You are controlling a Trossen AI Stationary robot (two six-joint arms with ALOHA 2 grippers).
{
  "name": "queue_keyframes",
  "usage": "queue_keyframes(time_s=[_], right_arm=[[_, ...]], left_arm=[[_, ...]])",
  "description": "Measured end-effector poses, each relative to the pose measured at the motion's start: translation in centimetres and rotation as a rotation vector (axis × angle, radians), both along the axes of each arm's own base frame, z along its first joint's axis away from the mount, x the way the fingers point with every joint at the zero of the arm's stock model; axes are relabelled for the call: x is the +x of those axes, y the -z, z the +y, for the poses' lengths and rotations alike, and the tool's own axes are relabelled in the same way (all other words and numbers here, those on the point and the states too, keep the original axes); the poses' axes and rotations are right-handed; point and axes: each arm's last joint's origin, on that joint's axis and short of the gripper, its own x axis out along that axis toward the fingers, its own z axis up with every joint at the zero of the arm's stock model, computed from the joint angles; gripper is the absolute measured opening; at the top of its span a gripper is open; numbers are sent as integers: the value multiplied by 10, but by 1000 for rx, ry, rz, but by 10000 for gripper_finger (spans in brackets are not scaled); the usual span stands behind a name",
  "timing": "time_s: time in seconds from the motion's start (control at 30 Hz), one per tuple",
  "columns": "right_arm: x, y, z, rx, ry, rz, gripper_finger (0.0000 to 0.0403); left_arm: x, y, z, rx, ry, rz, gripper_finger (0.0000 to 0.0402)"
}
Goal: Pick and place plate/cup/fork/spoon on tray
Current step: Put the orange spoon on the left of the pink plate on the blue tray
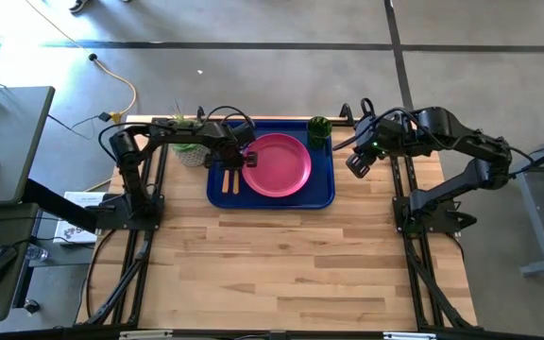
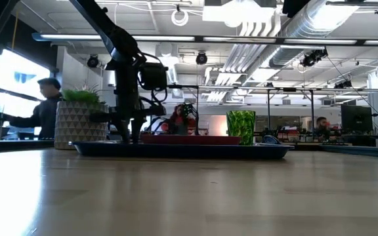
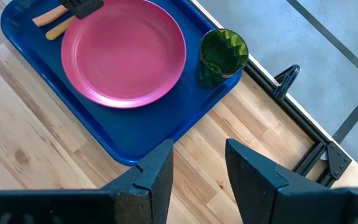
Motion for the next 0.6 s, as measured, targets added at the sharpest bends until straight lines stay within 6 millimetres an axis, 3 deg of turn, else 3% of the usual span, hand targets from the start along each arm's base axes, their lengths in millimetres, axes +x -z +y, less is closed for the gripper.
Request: queue_keyframes(time_s=[0.17, 0.6], right_arm=[[0, 0, 0, 0, 0, 0, 138], [0, 0, 0, 0, 0, 0, 138]], left_arm=[[0, 0, 0, 7, -1, 2, 39], [2, -1, 0, -9, 22, -21, 101]])
